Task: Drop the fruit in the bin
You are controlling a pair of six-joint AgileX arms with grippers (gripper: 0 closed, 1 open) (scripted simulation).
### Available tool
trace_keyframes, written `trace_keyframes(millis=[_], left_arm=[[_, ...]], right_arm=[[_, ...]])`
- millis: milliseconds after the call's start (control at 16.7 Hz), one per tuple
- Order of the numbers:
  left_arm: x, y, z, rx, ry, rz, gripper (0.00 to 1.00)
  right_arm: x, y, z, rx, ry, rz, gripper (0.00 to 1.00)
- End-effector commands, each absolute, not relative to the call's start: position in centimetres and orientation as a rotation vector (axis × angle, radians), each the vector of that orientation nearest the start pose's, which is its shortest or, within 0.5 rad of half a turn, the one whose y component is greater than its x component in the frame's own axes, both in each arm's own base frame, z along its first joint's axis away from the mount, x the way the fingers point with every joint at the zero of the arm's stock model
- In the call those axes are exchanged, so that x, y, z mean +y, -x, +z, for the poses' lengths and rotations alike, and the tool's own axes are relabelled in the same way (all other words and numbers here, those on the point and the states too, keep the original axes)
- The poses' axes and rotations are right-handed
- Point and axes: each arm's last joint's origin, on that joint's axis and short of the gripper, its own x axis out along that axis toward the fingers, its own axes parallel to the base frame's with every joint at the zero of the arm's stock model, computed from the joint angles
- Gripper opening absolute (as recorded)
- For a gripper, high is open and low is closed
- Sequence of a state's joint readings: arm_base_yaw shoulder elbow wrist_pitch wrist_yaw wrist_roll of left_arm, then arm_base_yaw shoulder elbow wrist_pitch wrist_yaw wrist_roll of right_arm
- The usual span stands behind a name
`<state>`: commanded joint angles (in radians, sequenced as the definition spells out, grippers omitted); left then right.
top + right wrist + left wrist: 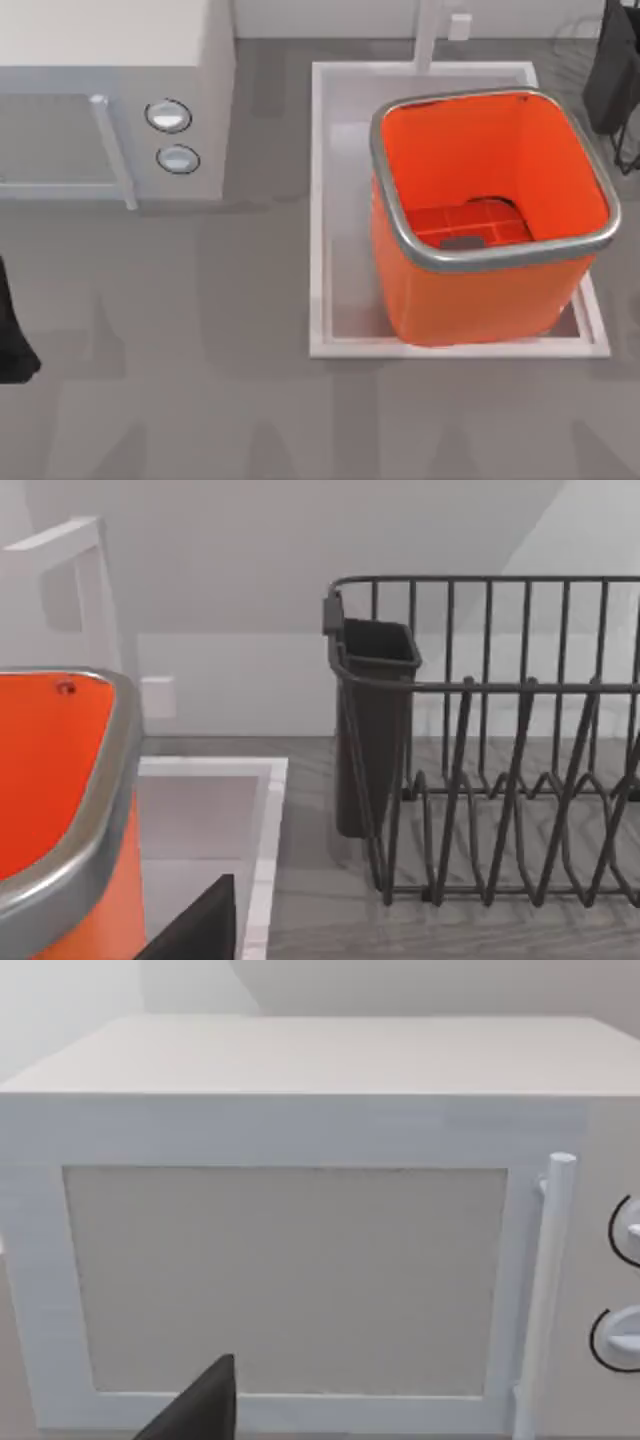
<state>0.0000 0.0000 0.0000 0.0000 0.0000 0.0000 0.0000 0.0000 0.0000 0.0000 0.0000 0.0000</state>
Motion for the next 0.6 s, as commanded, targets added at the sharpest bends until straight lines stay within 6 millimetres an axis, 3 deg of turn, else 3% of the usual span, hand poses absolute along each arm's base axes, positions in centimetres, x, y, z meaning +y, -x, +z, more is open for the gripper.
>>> trace_keyframes(millis=[300, 600], left_arm=[[-0.1, -10.6, 16.0, 0.000, 0.000, 0.000, 1.00], [-0.1, -10.6, 16.0, 0.000, 0.000, 0.000, 1.00]], right_arm=[[-0.2, -10.6, 17.1, 0.054, 0.004, -0.006, 1.00], [-0.3, -12.2, 21.9, 0.308, 0.017, -0.016, 1.00]])
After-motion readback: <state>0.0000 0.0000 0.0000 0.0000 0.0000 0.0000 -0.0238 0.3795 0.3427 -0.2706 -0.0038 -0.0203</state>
